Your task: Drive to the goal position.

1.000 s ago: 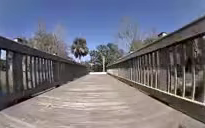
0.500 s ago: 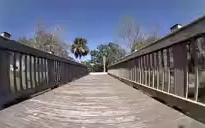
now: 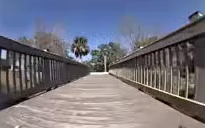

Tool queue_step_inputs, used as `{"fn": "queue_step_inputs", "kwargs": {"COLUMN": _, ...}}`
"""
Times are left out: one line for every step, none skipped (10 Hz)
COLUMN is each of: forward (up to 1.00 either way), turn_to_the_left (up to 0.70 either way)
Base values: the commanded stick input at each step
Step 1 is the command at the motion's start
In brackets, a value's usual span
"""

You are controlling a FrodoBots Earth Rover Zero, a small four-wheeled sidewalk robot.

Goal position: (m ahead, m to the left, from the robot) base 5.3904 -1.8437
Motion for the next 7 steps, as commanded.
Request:
{"fn": "queue_step_inputs", "kwargs": {"forward": 0.7, "turn_to_the_left": 0.0}}
{"fn": "queue_step_inputs", "kwargs": {"forward": 0.7, "turn_to_the_left": 0.0}}
{"fn": "queue_step_inputs", "kwargs": {"forward": 0.7, "turn_to_the_left": 0.0}}
{"fn": "queue_step_inputs", "kwargs": {"forward": 0.7, "turn_to_the_left": 0.0}}
{"fn": "queue_step_inputs", "kwargs": {"forward": 0.7, "turn_to_the_left": 0.0}}
{"fn": "queue_step_inputs", "kwargs": {"forward": 0.7, "turn_to_the_left": 0.0}}
{"fn": "queue_step_inputs", "kwargs": {"forward": 0.7, "turn_to_the_left": 0.0}}
